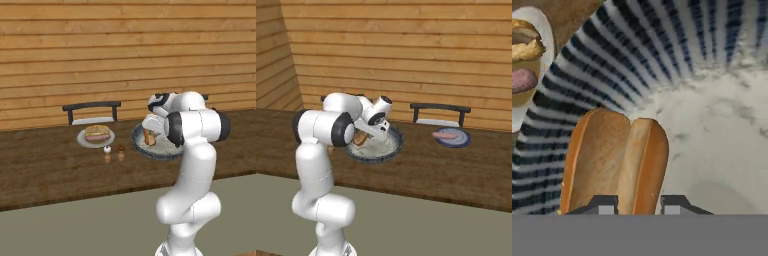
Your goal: Place one bun and one sausage from the bowl on each plate.
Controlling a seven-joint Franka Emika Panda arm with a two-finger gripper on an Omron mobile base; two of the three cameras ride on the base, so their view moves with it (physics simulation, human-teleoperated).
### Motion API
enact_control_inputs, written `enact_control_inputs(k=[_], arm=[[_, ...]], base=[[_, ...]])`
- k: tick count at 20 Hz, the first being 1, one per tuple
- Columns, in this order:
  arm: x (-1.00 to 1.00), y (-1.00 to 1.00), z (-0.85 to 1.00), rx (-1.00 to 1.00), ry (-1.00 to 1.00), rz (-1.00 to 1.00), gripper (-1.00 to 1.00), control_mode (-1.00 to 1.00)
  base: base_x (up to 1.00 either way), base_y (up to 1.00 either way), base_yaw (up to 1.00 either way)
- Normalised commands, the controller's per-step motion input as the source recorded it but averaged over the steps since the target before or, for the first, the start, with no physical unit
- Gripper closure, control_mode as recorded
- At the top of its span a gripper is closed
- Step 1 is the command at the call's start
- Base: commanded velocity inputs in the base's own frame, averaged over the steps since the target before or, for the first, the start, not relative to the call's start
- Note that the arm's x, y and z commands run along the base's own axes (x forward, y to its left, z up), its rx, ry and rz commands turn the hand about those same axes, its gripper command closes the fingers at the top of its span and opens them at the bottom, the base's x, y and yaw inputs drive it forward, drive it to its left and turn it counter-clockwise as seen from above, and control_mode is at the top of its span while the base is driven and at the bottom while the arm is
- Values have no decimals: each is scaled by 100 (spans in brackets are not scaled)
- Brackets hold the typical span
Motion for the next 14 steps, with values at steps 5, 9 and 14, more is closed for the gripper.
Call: enact_control_inputs(k=[5,9,14], arm=[[-60,0,76,0,-6,-1,100,-100],[-96,0,91,-5,-12,0,100,-100],[-86,-4,85,-10,-2,-2,100,-100]], base=[[0,0,0],[0,0,0],[0,0,0]])
